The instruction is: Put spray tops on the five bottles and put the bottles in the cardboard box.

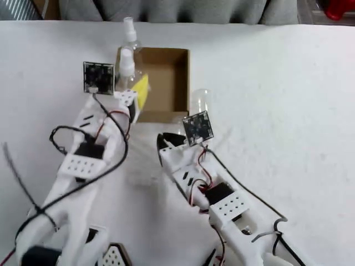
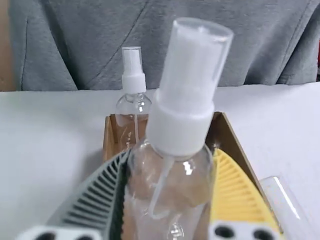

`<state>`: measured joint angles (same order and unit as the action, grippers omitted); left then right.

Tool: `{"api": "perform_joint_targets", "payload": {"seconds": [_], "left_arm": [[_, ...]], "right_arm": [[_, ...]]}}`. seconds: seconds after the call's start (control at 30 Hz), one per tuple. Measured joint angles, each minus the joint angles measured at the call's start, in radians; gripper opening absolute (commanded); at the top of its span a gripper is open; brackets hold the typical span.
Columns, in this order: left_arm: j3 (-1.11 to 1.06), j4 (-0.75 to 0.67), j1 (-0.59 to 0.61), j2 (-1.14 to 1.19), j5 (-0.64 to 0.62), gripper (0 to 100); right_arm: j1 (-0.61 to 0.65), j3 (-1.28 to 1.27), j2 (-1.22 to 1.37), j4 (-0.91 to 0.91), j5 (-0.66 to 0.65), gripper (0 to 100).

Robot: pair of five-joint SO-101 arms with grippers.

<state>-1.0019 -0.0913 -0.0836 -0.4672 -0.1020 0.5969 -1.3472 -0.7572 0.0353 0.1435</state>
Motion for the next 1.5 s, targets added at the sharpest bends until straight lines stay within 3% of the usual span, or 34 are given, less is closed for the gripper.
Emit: {"api": "perform_joint_targets", "payload": {"seconds": [0.17, 0.3, 1.07, 1.5], "left_arm": [[0.002, -0.196, 0.028, 0.152, 0.0, 2], [0.041, -0.276, 0.028, 0.249, 0.0, 2], [0.318, -0.295, 0.075, 0.649, 0.0, 2], [0.351, -0.295, 0.077, 0.704, 0.0, 2]], "right_arm": [[0.0, 0.0, 0.0, 0.0, 0.0, 1.6], [0.0, 0.0, 0.0, 0.0, -0.046, 1.6], [0.0, 0.0, 0.0, 0.0, -0.069, 1.6], [0.003, 0.0, 0.0, 0.0, -0.072, 1.6]]}}
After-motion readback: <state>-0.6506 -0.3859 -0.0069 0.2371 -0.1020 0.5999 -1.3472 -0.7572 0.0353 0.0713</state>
